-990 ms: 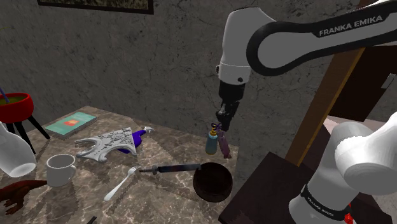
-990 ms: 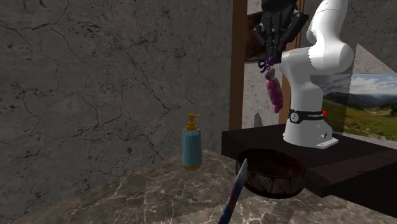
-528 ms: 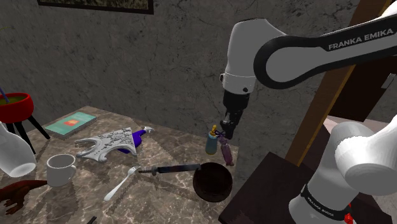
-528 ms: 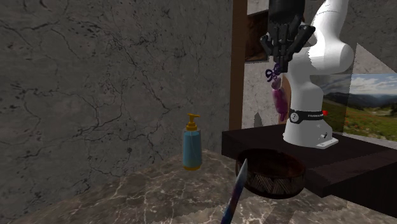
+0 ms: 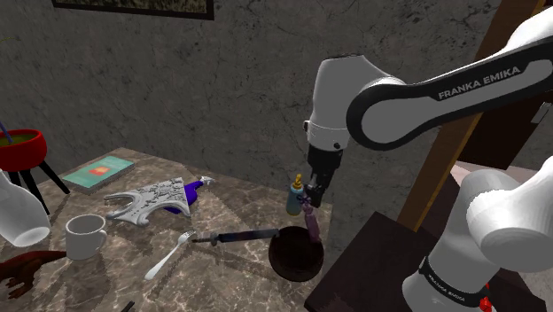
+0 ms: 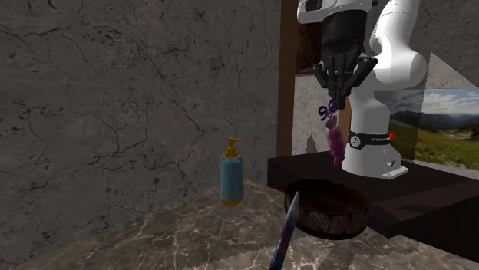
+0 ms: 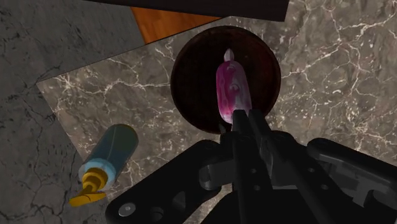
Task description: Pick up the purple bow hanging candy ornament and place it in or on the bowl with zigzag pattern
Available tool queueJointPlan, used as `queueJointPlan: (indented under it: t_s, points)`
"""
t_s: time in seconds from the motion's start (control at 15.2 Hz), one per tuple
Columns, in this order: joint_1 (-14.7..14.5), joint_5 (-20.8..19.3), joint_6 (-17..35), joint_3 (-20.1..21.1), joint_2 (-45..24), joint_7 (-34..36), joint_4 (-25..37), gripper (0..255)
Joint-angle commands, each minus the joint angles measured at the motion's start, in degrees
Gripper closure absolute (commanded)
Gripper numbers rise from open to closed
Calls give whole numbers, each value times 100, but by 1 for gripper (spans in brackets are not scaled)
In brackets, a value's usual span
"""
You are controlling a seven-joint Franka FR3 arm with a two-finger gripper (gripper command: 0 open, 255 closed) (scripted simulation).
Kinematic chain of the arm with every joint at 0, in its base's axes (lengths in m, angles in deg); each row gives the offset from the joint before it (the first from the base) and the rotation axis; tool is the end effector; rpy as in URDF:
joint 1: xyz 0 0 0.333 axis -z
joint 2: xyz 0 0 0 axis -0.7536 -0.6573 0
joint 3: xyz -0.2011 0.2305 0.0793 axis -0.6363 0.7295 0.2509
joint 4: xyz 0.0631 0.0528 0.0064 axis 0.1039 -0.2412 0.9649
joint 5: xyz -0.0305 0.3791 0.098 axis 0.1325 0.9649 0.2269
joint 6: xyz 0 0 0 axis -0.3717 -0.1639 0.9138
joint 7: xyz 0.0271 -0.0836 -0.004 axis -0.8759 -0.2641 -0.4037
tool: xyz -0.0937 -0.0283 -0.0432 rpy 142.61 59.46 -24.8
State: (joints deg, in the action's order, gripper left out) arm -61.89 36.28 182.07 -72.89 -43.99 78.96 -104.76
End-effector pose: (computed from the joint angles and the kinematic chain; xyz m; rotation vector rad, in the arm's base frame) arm 0.3277 0.1608 0.4071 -3.1314 -0.2168 0.0431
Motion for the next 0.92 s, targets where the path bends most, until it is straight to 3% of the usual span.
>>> queueJointPlan:
  t_s: [0.0, 0.59, 0.86]
  points:
    - [-4, 12, 160, 20, -69, 3, -87, 255]
    - [1, 51, 1103, 124, -576, 10, -524, 255]
    - [1, 51, 1103, 124, -576, 10, -524, 255]
